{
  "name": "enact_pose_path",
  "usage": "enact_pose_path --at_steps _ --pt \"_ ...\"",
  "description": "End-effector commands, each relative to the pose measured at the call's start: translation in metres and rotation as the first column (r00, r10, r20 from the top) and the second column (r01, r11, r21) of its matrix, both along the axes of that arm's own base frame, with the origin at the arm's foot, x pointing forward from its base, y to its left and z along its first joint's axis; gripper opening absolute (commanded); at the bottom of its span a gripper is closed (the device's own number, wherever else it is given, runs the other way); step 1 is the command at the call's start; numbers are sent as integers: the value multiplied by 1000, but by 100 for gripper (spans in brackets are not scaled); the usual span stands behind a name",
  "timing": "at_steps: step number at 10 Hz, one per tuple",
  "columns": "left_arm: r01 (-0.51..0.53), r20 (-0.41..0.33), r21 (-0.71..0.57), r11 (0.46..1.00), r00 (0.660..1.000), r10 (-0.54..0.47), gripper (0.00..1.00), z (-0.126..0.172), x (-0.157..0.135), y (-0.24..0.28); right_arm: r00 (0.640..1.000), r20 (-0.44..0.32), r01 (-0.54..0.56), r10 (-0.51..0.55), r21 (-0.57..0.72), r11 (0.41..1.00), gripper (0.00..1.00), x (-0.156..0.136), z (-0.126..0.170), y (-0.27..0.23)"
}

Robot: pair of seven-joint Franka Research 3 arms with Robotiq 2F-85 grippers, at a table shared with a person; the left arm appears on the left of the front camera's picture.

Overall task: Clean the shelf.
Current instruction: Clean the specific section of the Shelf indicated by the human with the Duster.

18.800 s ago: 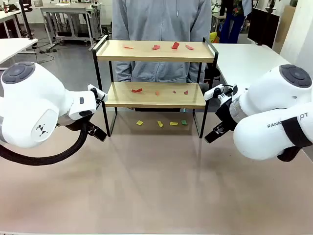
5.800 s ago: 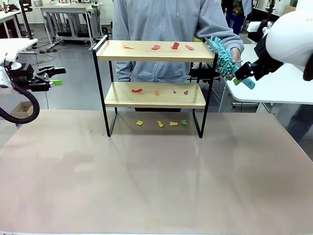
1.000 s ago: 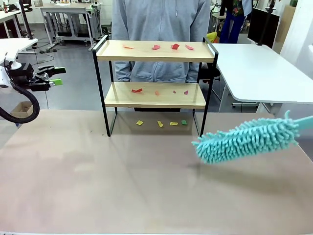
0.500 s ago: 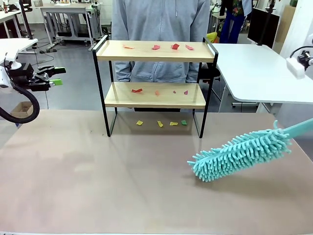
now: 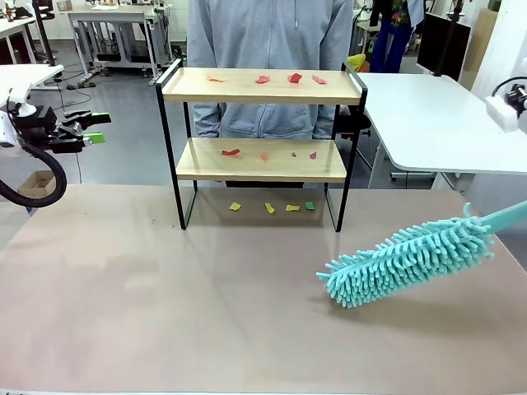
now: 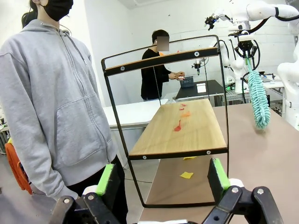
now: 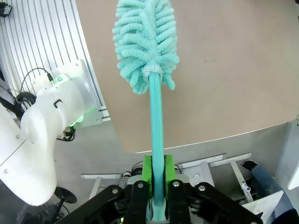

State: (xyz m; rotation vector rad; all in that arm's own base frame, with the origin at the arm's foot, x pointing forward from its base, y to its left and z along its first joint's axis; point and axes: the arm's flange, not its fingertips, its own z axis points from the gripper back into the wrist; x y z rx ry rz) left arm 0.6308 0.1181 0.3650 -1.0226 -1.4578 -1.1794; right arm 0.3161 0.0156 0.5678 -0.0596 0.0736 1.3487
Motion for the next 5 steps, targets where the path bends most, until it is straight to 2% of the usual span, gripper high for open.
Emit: enact_pose_path --at_steps 1,5 --pt "7 0 9 1000 1000 -7 100 2 -2 0 1000 1 3 -3 4 1000 13 -2 1 -1" --pt "7 0 9 1000 1000 -7 100 2 -2 0 1000 1 3 -3 4 1000 13 -2 1 -1"
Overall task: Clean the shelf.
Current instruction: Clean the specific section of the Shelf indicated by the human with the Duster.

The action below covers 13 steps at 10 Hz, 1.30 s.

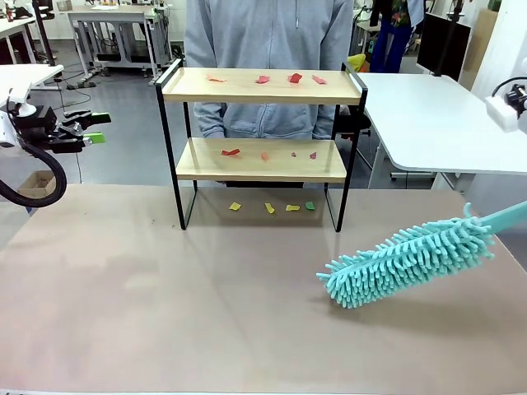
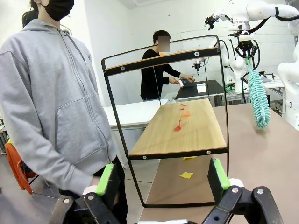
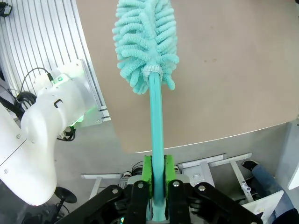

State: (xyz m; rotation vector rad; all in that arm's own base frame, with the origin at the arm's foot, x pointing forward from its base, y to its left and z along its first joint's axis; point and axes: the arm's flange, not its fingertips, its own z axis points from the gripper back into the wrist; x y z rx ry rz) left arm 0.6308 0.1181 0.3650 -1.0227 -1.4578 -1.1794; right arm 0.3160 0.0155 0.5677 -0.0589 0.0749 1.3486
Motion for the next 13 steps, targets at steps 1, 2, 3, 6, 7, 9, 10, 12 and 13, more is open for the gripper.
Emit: enact_pose_path --at_steps 1,2,3,6,7,9,10,12,13 --pt "7 0 9 1000 1000 -7 100 2 -2 0 1000 2 3 -3 4 1000 13 -2 1 -1" --pt "7 0 9 1000 1000 -7 100 2 -2 0 1000 2 3 -3 4 1000 13 -2 1 -1" --pt "7 0 9 1000 1000 -7 100 2 -2 0 1000 2 3 -3 4 1000 13 -2 1 -1" --pt "7 0 9 1000 1000 -7 100 2 -2 0 1000 2 3 -3 4 1000 13 -2 1 -1" --pt "7 0 9 1000 1000 -7 100 2 -2 0 1000 2 3 -3 4 1000 13 -2 1 -1" --pt "7 0 9 1000 1000 -7 100 2 -2 0 1000 2 3 -3 4 1000 13 -2 1 -1" --pt "7 0 9 1000 1000 -7 100 2 -2 0 1000 2 3 -3 4 1000 13 -2 1 -1" --pt "7 0 9 1000 1000 -7 100 2 -2 0 1000 2 3 -3 4 1000 13 -2 1 -1" --pt "7 0 9 1000 1000 -7 100 2 -2 0 1000 2 3 -3 4 1000 13 -2 1 -1"
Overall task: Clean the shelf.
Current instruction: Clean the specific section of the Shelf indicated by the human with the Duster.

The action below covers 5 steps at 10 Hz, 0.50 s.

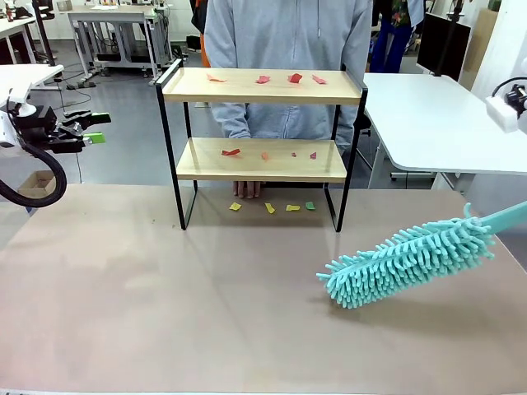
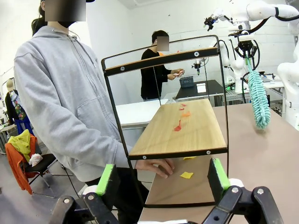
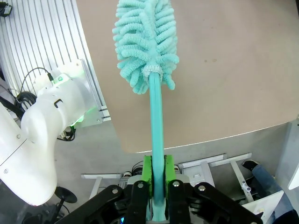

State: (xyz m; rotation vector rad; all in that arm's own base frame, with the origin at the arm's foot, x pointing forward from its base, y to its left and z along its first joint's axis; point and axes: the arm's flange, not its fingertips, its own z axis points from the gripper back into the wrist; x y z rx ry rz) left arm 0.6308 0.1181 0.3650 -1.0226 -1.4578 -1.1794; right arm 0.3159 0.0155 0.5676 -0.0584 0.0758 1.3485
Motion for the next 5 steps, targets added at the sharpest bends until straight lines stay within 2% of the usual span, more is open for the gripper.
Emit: enact_pose_path --at_steps 1,3,5 --pt "7 0 9 1000 1000 -7 100 2 -2 0 1000 3 3 -3 4 1000 13 -2 1 0" --pt "7 0 9 1000 1000 -7 100 2 -2 0 1000 0 0 0 0 1000 13 0 0 0" --pt "7 0 9 1000 1000 -7 100 2 -2 0 990 55 125 -132 109 986 13 -4 0 31"
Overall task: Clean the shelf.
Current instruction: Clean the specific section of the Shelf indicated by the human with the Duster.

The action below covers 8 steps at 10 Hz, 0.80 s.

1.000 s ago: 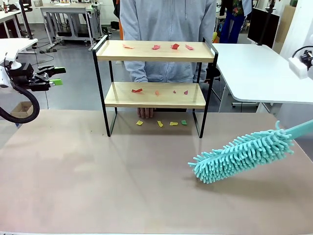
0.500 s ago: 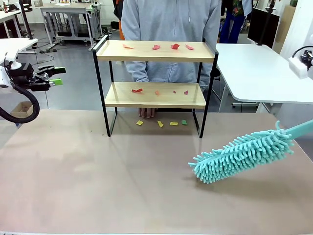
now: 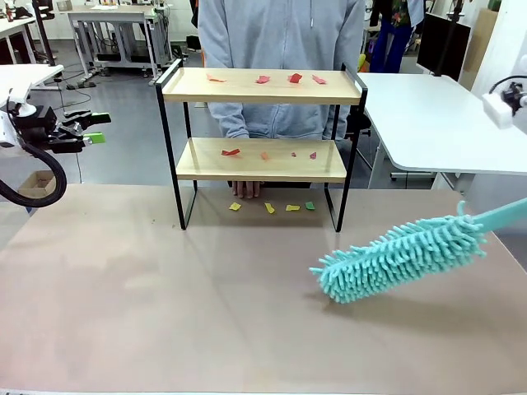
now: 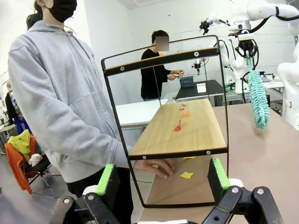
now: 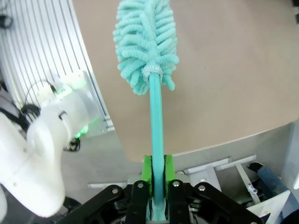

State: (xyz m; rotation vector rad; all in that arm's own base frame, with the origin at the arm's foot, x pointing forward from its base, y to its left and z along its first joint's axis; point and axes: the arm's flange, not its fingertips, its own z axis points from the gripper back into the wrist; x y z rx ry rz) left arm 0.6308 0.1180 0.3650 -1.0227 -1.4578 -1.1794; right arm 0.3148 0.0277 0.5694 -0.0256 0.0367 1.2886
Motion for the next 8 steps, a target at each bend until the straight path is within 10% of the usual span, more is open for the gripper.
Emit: enact_pose_path --at_steps 1,8 --pt "7 0 9 1000 1000 -7 100 2 -2 0 990 73 113 -121 114 987 13 1 -3 40" --pt "7 0 9 1000 1000 -7 100 2 -2 0 880 2 435 -474 396 809 13 41 -59 159"
